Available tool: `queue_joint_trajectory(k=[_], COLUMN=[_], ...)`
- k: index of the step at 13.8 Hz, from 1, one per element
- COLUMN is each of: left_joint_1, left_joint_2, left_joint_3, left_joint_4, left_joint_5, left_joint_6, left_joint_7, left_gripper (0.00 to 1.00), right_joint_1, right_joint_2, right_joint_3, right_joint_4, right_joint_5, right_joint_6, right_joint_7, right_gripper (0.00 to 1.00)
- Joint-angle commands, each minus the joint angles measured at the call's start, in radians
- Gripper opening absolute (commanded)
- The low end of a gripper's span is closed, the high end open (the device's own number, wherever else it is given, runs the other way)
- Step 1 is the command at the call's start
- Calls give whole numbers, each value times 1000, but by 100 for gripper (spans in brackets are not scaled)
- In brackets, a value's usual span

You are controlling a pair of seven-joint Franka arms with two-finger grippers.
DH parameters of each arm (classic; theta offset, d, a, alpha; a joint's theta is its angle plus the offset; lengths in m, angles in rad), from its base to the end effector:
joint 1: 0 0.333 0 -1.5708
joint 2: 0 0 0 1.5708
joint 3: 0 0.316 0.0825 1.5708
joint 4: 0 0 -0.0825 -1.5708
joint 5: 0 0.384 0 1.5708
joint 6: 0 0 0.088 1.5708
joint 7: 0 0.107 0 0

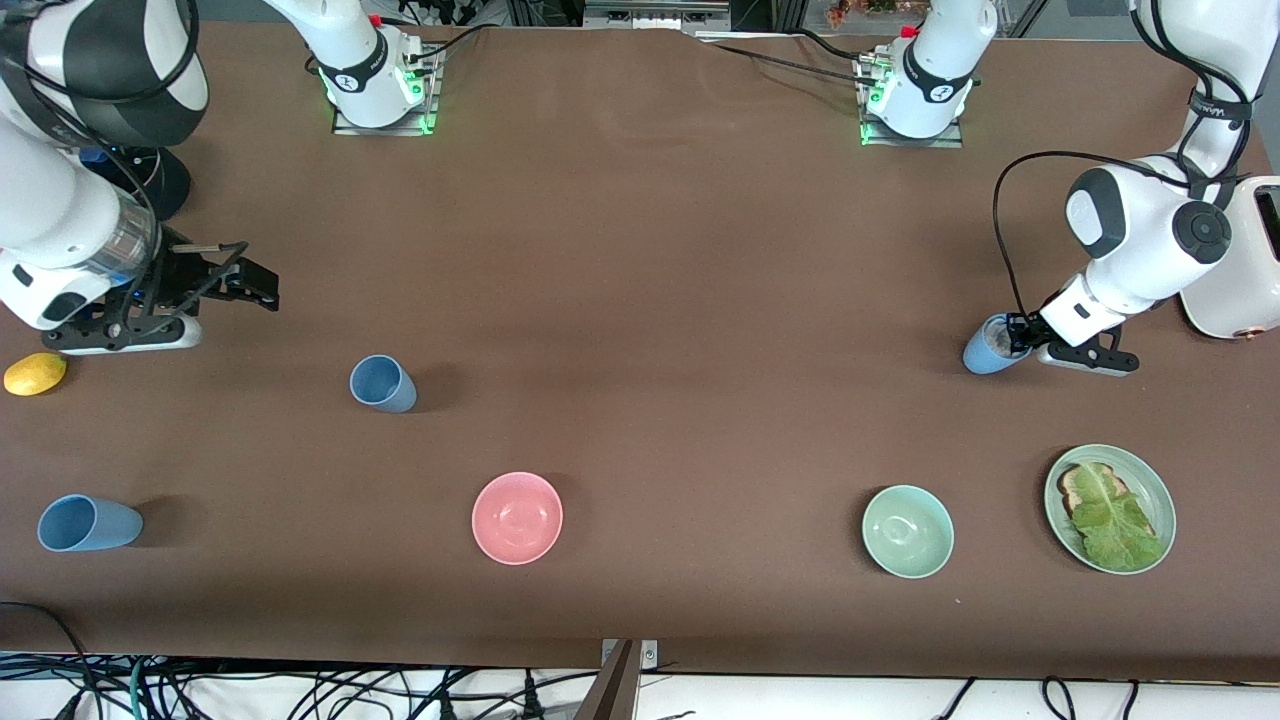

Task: Stack blue cups with both arms
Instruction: 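Carry the tissue cup toward table middle while the right gripper reaches the empty cup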

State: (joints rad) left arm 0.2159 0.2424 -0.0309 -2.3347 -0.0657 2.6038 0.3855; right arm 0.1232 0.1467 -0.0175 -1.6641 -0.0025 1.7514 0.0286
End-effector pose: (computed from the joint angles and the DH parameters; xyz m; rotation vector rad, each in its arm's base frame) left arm 0.5128 0.0971 0.2351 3.1004 -0.2229 0.0580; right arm 0.5985 0.0638 0.5104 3.1289 0.1217 -0.0923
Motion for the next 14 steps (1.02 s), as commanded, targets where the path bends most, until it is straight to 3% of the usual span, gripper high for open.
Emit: queue_joint_trajectory(k=[1, 4, 10, 14], left_joint_1=[-30, -58, -163, -191], left_joint_2=[-52, -103, -115, -129], left_joint_3=[5, 2, -7, -130], left_joint_4=[-3, 43, 274, 376], left_joint_5=[-31, -31, -28, -16], left_joint_6=[-39, -134, -479, -612], left_joint_7=[24, 4, -232, -511], left_gripper=[0, 0, 0, 0], right_joint_1=[0, 0, 0, 0], right_joint_2=[-18, -18, 39, 51], right_joint_3=[2, 2, 2, 2], right_joint_4=[-58, -140, -160, -219], right_joint_5=[12, 12, 12, 12], right_joint_6=[60, 157, 214, 290], right_joint_7=[-6, -6, -6, -4], right_gripper=[100, 100, 100, 100])
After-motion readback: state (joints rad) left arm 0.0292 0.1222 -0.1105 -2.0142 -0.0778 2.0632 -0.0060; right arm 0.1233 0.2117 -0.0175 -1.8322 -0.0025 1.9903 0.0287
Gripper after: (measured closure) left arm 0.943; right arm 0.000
